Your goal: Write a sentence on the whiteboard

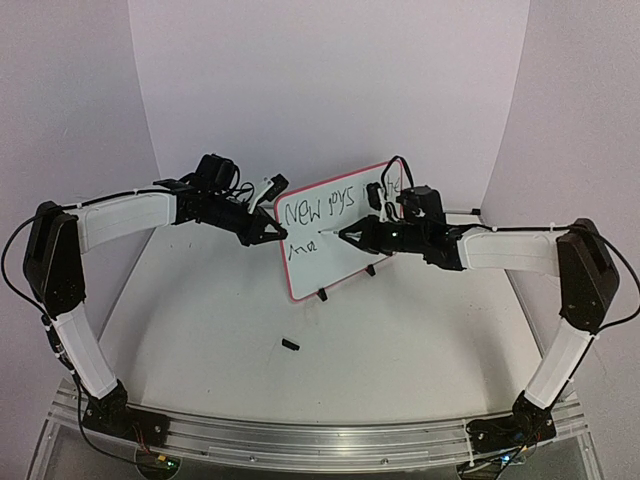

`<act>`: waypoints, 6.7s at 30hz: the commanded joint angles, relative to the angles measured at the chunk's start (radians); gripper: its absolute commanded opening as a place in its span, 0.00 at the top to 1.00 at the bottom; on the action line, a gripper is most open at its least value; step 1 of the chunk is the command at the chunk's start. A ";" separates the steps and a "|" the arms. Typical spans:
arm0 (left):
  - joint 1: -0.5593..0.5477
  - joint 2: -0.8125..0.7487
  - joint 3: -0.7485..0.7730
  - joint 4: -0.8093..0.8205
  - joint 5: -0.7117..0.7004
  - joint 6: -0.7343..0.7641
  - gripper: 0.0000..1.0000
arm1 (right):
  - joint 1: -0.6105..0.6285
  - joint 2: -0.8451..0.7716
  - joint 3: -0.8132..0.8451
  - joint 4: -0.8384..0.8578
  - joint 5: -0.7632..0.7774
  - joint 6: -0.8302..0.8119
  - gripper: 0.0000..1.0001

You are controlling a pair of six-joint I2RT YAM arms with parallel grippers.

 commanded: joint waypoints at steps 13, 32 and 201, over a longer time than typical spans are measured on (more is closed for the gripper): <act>-0.040 0.023 -0.005 -0.142 0.050 0.003 1.00 | -0.007 0.075 -0.060 0.049 0.003 0.015 1.00; -0.039 0.024 -0.004 -0.143 0.050 0.004 1.00 | -0.017 -0.059 -0.083 0.078 0.016 0.031 1.00; -0.040 0.032 -0.003 -0.143 0.044 0.004 1.00 | -0.066 -0.064 -0.089 0.065 0.030 0.033 1.00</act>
